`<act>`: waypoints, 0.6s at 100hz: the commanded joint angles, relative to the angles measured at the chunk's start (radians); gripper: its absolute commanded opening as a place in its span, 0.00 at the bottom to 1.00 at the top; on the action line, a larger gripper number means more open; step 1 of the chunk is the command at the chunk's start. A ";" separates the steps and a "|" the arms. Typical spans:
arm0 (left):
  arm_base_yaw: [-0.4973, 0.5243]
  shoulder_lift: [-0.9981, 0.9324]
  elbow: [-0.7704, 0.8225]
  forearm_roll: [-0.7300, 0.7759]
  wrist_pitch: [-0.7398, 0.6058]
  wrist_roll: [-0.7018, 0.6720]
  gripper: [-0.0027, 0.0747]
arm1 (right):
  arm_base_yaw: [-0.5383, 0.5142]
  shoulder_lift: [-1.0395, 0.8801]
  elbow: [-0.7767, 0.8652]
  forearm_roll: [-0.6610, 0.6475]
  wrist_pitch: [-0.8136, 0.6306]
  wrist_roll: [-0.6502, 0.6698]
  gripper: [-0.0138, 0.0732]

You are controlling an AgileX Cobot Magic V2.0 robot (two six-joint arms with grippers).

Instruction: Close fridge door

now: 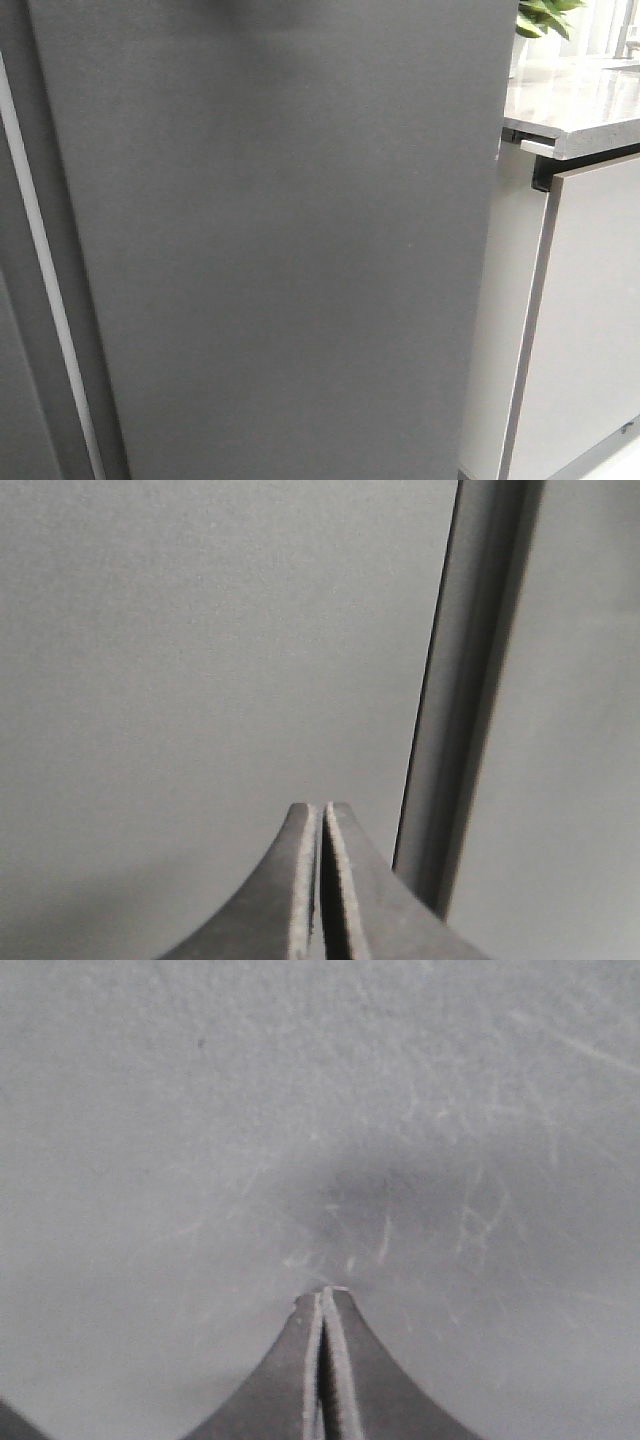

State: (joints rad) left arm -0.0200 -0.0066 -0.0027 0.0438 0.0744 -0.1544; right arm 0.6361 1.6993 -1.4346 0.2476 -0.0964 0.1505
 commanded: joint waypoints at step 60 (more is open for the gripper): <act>0.000 -0.023 0.040 -0.006 -0.083 -0.002 0.01 | -0.231 -0.516 0.237 -0.052 0.117 -0.192 0.08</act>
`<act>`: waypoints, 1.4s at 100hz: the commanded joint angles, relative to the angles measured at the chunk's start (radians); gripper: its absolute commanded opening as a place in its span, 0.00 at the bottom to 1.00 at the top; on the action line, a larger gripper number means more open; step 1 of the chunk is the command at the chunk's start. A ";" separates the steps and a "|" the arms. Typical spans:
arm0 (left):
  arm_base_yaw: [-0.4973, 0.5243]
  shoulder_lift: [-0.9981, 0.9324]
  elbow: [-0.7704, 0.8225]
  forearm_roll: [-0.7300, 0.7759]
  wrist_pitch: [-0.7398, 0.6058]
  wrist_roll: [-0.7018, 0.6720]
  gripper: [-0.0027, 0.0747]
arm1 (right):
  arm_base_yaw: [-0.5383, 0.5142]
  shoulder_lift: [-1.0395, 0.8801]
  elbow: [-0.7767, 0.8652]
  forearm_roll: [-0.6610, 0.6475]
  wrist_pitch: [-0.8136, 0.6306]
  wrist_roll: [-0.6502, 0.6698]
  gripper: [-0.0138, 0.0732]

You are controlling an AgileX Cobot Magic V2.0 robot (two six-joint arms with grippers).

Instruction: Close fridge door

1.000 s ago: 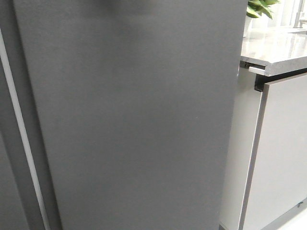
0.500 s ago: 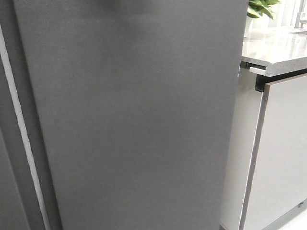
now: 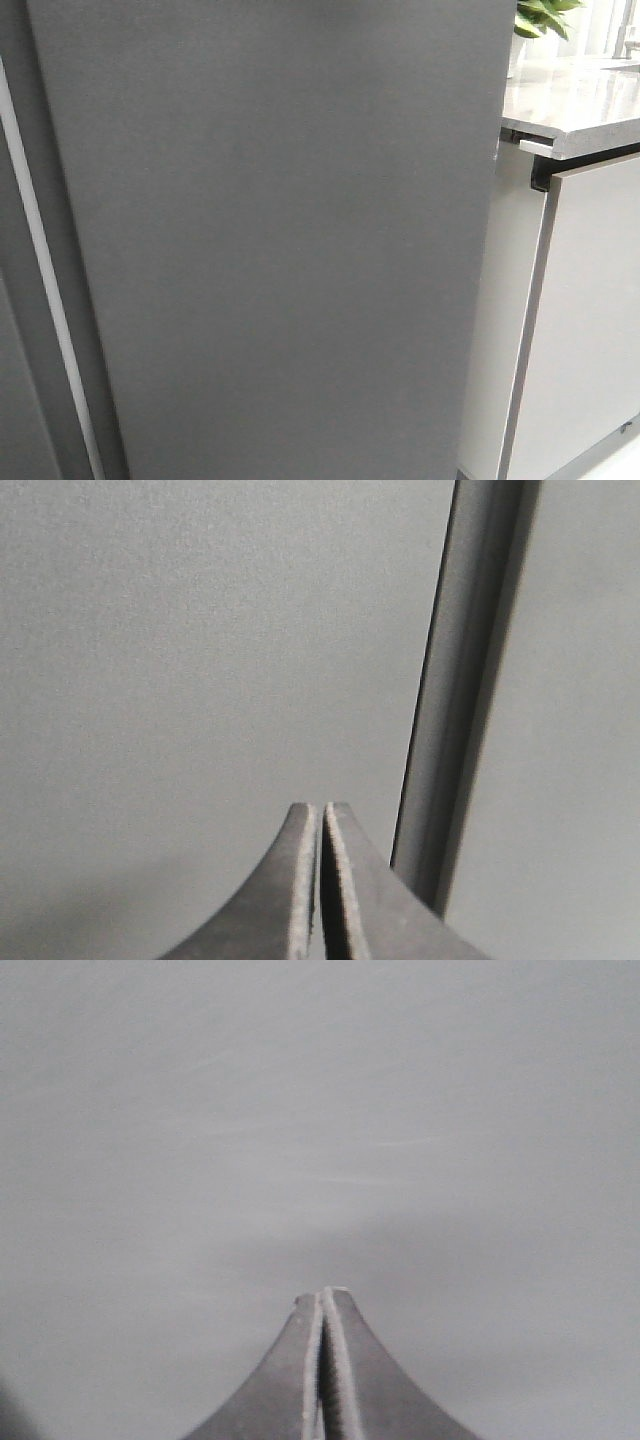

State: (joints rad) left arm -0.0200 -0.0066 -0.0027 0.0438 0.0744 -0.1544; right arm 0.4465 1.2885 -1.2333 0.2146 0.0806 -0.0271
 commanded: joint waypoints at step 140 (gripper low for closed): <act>0.000 -0.023 0.040 -0.006 -0.083 -0.002 0.01 | -0.389 -1.317 1.270 -0.215 -0.177 -0.008 0.08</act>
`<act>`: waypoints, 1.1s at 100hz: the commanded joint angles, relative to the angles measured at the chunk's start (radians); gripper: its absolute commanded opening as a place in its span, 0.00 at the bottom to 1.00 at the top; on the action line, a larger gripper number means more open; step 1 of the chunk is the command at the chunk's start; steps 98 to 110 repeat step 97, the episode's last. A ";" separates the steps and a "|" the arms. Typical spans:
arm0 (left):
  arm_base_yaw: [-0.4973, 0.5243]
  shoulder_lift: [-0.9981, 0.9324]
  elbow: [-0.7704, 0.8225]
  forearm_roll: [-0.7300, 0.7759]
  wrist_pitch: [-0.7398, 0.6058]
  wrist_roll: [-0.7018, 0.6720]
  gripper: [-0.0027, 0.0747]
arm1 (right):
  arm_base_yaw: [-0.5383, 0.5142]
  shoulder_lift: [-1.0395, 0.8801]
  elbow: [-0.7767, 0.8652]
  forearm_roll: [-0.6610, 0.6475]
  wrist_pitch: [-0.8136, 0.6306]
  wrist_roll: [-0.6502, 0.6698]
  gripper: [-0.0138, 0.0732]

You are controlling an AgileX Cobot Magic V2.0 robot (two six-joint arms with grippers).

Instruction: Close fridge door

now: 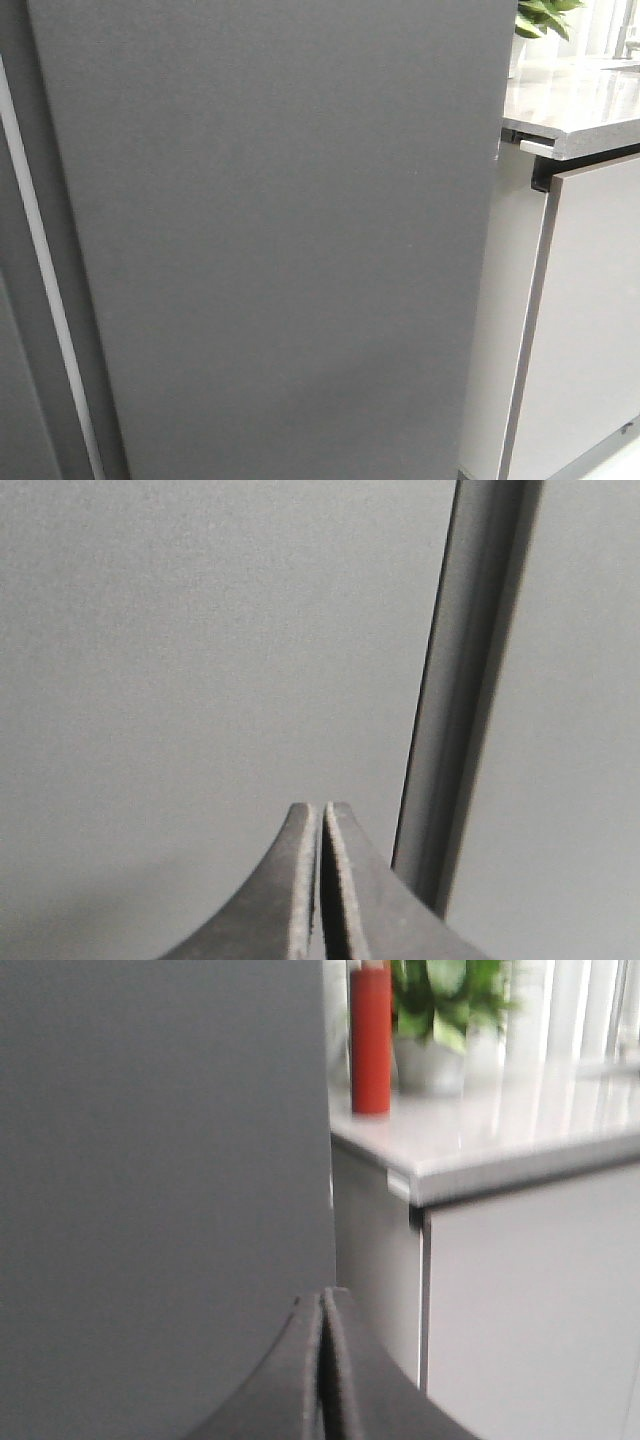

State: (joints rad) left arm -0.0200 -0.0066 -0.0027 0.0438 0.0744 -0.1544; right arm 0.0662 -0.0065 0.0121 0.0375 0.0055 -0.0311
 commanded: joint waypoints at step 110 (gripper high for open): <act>0.000 -0.023 0.040 -0.006 -0.083 -0.002 0.01 | -0.009 -0.022 0.024 -0.131 -0.109 0.106 0.08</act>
